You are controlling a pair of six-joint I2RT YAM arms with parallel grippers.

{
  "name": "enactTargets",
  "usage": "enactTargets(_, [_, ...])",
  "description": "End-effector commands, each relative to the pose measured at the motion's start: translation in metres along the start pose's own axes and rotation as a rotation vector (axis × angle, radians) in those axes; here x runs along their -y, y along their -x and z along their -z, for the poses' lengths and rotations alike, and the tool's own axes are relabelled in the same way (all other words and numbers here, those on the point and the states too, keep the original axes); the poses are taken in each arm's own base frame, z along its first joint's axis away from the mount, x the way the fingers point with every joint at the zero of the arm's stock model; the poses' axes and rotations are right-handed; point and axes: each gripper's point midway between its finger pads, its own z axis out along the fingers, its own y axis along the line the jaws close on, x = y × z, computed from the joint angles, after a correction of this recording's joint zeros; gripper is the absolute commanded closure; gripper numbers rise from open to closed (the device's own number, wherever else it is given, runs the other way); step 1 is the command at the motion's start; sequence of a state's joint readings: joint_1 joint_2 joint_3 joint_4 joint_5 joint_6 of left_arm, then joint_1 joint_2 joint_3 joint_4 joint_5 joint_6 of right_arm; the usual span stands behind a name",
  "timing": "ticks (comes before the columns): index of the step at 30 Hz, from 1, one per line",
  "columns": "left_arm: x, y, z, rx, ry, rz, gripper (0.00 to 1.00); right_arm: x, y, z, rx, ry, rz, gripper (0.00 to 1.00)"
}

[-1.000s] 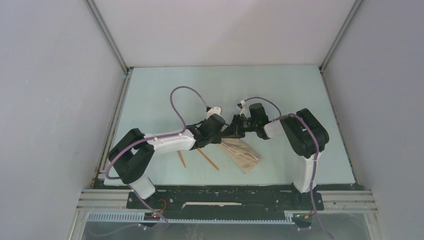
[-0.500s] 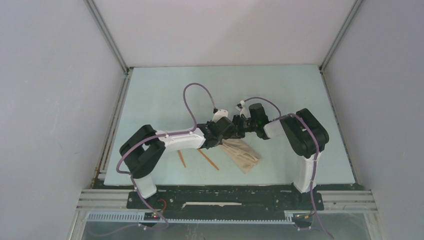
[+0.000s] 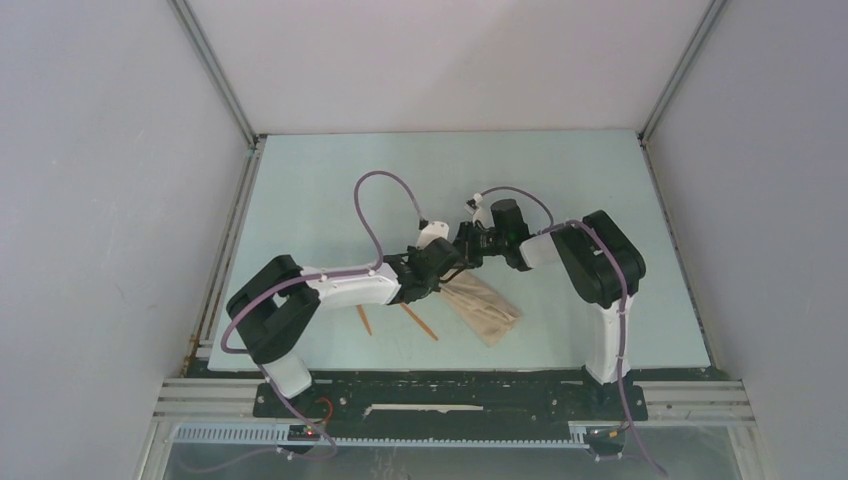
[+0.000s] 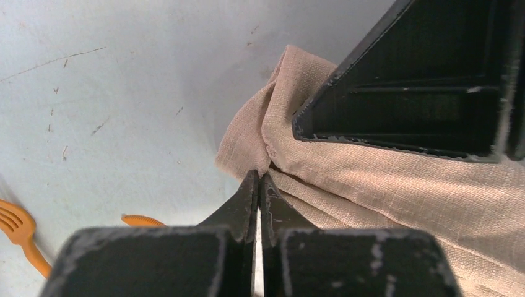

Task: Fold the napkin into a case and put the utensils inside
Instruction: Grasp the top corner of the smaller rectangle folded napkin from the folded napkin.

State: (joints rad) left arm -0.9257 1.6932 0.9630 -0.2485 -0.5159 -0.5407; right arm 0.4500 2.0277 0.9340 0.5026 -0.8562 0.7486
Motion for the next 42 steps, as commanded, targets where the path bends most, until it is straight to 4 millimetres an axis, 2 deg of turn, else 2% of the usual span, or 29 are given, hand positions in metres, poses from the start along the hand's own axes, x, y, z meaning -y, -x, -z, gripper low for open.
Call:
enactTargets(1, [0.004,0.029,0.009,0.098,-0.054,0.086,1.0,-0.005,0.0,-0.013,-0.025,0.028,0.023,0.78])
enactTargets(12, [0.006,0.036,0.007,0.107,-0.2,0.208,1.0,-0.007,-0.033,-0.027,-0.097,0.047,0.049,0.84])
enactTargets(13, [0.009,0.043,0.01,0.128,-0.229,0.225,1.0,-0.006,-0.035,-0.028,-0.097,0.047,0.055,0.84])
enactTargets(17, [0.017,0.049,0.02,0.157,-0.316,0.261,1.0,0.005,-0.037,-0.036,-0.092,0.002,0.045,0.84])
enactTargets(21, [0.018,0.055,0.029,0.179,-0.351,0.289,1.0,0.035,-0.041,-0.035,-0.047,-0.19,-0.001,0.84])
enactTargets(24, [0.018,0.052,0.03,0.168,-0.376,0.329,1.0,0.029,-0.033,-0.038,-0.007,-0.155,-0.005,0.83])
enactTargets(28, [0.013,0.042,0.027,0.145,-0.356,0.352,1.0,0.009,-0.013,-0.04,0.001,-0.067,0.01,0.79])
enactTargets(30, [0.006,0.037,0.024,0.134,-0.321,0.353,1.0,0.003,-0.006,-0.032,-0.003,-0.03,-0.001,0.77])
enactTargets(35, [-0.002,0.033,0.02,0.128,-0.292,0.349,1.0,-0.007,-0.01,-0.012,-0.016,0.005,-0.006,0.75])
enactTargets(37, [-0.002,0.033,0.02,0.132,-0.294,0.348,1.0,-0.011,-0.012,-0.011,-0.027,0.022,-0.002,0.78])
enactTargets(42, [-0.002,0.035,0.022,0.139,-0.297,0.336,1.0,-0.017,-0.016,-0.016,-0.04,0.051,-0.005,0.95])
